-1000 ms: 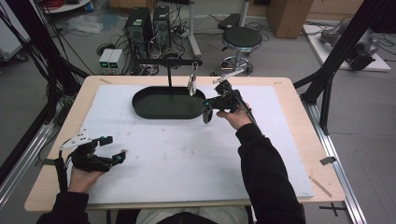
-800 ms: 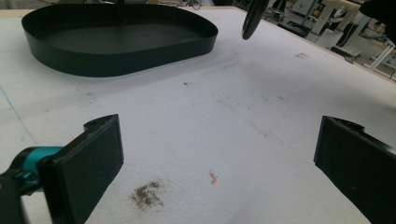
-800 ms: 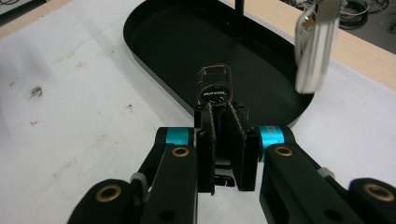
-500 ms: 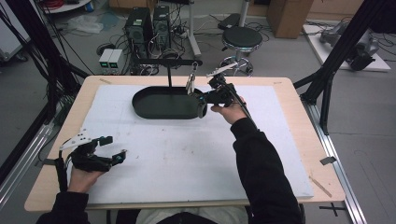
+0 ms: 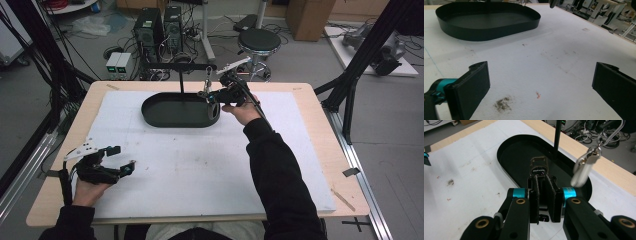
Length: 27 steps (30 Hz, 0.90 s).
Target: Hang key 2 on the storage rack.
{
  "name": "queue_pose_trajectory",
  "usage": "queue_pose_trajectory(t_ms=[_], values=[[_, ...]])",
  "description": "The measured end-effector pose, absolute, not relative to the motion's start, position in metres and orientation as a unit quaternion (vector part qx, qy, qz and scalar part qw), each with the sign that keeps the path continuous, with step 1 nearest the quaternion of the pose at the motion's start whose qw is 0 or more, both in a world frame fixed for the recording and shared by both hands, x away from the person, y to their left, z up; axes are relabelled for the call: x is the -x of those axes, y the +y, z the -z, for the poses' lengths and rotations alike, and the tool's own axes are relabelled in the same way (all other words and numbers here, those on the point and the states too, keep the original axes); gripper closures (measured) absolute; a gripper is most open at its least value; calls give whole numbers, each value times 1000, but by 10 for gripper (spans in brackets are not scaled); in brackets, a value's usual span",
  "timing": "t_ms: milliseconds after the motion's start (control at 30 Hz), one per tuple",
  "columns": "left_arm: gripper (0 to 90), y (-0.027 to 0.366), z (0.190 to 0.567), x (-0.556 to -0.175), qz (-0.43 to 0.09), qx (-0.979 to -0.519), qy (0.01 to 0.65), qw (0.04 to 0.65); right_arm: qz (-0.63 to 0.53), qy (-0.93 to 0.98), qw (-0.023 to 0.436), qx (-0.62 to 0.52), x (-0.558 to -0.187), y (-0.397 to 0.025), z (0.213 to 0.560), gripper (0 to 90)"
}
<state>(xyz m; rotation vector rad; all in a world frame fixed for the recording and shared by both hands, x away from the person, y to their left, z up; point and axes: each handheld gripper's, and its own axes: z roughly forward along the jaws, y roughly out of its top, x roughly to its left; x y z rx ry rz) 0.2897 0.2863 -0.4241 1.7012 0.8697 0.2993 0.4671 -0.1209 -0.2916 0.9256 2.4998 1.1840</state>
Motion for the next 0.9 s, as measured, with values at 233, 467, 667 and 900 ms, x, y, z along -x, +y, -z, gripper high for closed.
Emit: queue_pose_trajectory(t_ms=[233,467,667,900], values=[[19,286,424,-290,-128,-724,370,568,-403,853,115,-312,-471,-114,286,823],[19,287,424,-289,-128,-725,370,567,-407,851,125,-308,-477,-106,277,823],[19,286,424,-289,-128,-726,368,566,-406,850,133,-309,-485,-100,267,823],[19,286,424,-289,-128,-726,369,566,-402,851,139,-309,-492,-93,255,824]])
